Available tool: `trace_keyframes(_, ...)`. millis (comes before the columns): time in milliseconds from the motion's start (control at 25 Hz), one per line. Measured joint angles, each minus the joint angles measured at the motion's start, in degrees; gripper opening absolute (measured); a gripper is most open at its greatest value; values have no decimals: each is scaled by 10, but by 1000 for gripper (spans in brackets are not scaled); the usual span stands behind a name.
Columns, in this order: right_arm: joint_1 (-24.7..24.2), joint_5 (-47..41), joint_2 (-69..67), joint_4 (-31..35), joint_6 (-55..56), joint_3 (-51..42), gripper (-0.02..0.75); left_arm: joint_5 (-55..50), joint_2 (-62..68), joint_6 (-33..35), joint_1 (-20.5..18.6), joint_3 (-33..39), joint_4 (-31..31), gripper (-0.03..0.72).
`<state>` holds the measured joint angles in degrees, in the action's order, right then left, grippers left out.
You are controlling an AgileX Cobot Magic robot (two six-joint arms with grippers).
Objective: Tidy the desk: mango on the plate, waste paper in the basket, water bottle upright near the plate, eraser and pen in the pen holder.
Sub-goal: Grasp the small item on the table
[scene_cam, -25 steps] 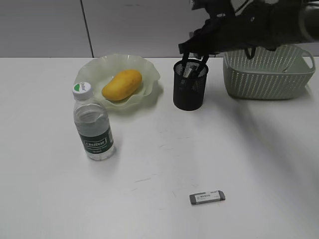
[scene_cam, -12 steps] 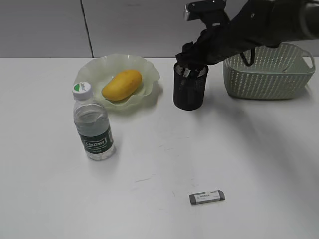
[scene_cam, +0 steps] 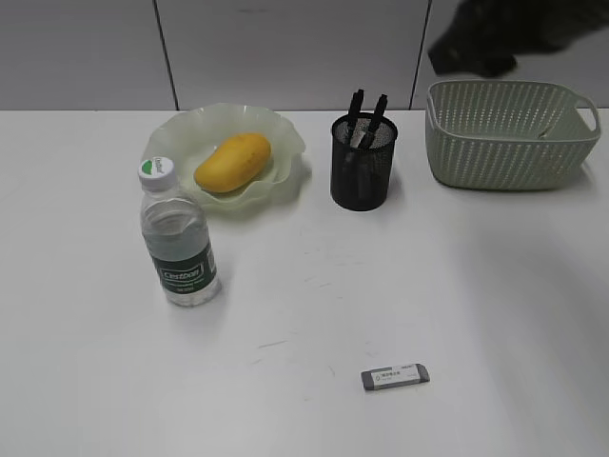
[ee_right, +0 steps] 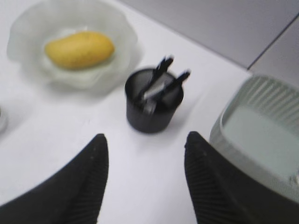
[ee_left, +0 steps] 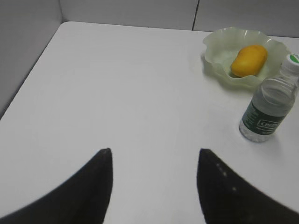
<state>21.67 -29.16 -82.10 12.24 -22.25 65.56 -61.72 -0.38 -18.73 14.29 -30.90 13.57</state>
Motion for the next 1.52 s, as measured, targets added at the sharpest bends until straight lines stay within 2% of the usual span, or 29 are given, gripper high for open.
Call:
trace_keyframes(160,0,-107,139,-94,109,-129,414,0,0,0,0,0,0,434)
trace_keyframes(280,0,-196,268,-139,169,-215,412,0,0,0,0,0,0,434)
trace_keyframes(440,0,-276,455,-148,196,-291,412,3,23,8,0,0,0,434)
trace_keyframes(560,0,-298,576,-147,200,-325,412,20,77,56,0,-6,-24,434)
trace_keyframes(800,0,-298,762,-143,203,-361,401,154,281,196,0,-61,-155,410)
trace_keyframes(960,0,-299,800,-142,207,-364,367,203,438,343,10,-133,-310,391)
trace_keyframes(1040,0,-299,800,-142,207,-364,349,220,524,393,43,-180,-373,388)
trace_keyframes(1120,0,-299,800,-142,207,-364,337,250,591,413,114,-230,-392,386)
trace_keyframes(1200,0,-299,800,-142,207,-364,327,289,660,406,214,-272,-383,385)
trace_keyframes(1280,0,-299,800,-142,207,-364,321,324,736,323,305,-315,-337,384)
trace_keyframes(1360,0,-299,800,-142,207,-364,319,329,834,213,370,-358,-265,384)
trace_keyframes(1440,0,-299,800,-142,207,-364,319,309,929,165,398,-396,-216,391)
trace_keyframes(1520,0,-299,800,-142,207,-364,319,275,1022,169,416,-432,-190,413)
